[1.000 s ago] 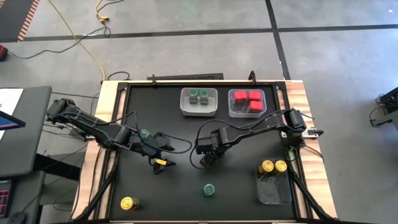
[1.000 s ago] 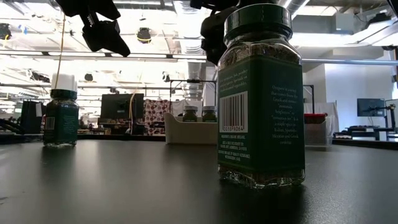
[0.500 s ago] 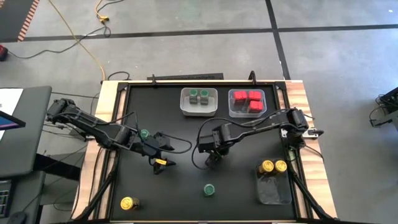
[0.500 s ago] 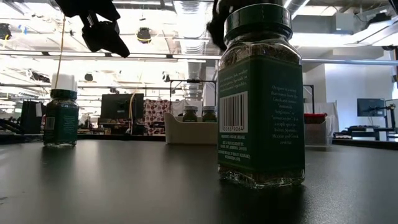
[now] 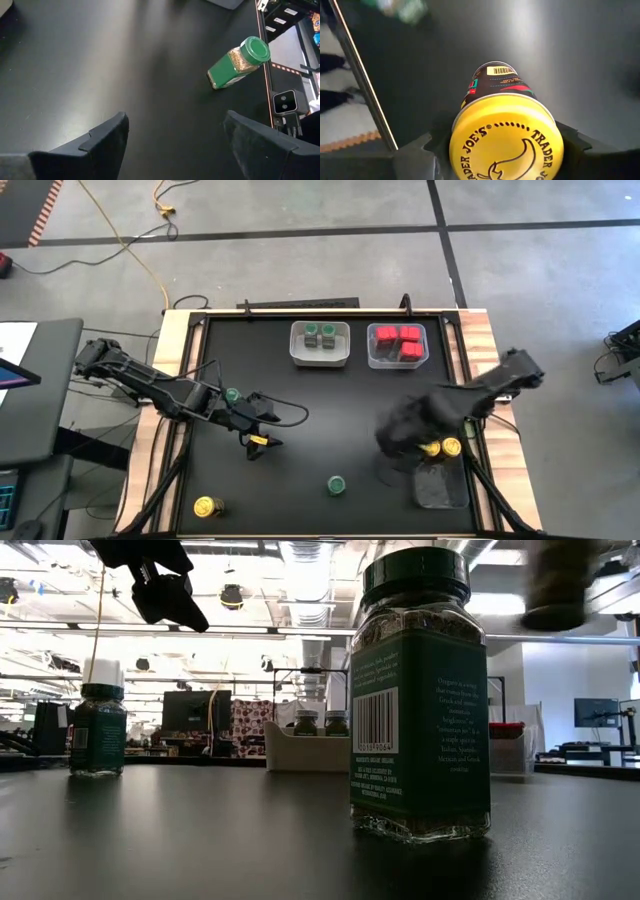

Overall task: Sort spices by type
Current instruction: Put the top yellow seasoning bottle into the black bin

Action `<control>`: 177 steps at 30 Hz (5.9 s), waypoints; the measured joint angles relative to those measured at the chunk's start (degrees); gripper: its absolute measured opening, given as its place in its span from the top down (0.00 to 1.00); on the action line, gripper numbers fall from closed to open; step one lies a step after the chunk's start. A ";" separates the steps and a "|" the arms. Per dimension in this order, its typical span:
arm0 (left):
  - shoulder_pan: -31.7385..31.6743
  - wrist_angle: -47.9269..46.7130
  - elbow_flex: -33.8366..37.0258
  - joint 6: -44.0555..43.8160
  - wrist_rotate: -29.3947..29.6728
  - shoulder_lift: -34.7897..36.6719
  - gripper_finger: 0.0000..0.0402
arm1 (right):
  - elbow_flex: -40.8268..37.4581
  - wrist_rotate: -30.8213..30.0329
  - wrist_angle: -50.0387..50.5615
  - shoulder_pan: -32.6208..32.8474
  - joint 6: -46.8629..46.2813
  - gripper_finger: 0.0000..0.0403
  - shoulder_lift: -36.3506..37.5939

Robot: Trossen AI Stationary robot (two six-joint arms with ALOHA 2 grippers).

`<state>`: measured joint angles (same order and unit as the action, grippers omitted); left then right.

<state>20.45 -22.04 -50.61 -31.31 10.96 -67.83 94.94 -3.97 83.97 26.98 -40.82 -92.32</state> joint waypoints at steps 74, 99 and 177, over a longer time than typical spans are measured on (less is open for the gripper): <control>-0.01 -0.12 -0.01 -0.40 2.27 0.02 0.22 | -43.94 4.24 -26.57 35.50 -26.55 0.40 15.26; -0.02 -0.59 -0.02 0.45 3.21 0.02 0.22 | -44.29 5.96 -24.81 35.59 -24.26 0.33 15.06; -0.02 -1.02 -0.02 0.22 3.15 0.02 0.22 | -44.05 7.56 -25.74 35.55 -25.13 0.02 15.22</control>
<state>20.43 -23.06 -50.63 -31.09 14.11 -67.81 50.89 3.59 58.24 62.53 -65.95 -77.10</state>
